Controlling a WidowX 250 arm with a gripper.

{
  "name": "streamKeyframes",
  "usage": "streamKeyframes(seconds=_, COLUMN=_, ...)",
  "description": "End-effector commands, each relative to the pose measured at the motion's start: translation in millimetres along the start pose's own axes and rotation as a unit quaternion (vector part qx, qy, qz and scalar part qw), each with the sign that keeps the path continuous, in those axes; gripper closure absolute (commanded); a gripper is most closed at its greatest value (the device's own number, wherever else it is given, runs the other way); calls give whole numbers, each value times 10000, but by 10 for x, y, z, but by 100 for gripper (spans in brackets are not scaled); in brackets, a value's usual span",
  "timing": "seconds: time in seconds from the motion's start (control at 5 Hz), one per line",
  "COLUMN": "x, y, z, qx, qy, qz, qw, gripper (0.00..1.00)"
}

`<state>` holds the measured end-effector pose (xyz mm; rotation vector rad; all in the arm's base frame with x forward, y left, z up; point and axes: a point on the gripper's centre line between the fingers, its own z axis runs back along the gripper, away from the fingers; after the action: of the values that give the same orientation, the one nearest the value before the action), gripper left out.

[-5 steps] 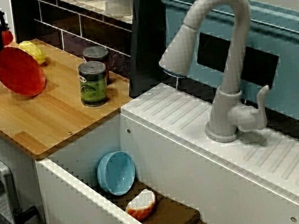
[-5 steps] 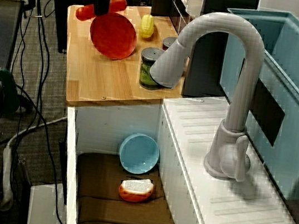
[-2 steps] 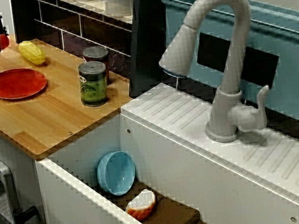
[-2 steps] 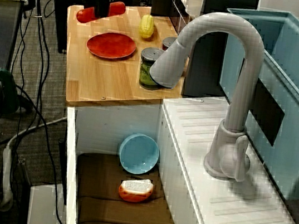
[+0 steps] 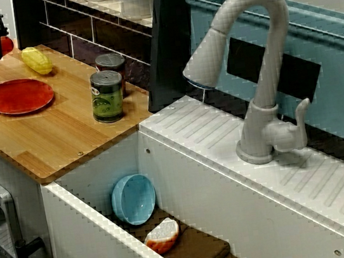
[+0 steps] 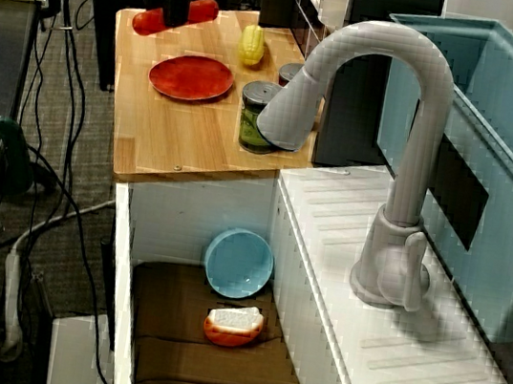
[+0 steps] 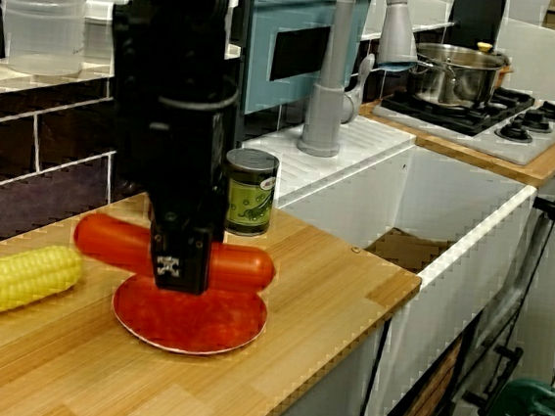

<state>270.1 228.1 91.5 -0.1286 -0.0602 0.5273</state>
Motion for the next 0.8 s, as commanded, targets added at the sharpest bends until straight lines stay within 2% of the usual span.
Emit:
streamKeyframes(seconds=0.0, x=-93, y=-65, z=320, qx=57, qy=-426, qz=-240, qw=9988, gripper=100)
streamKeyframes(seconds=0.4, x=-154, y=-161, z=344, qx=39, qy=-455, qz=-391, qw=9982, gripper=100)
streamKeyframes(seconds=0.6, x=-143, y=-272, z=259, qx=-9, qy=-340, qz=-422, qw=9985, gripper=100)
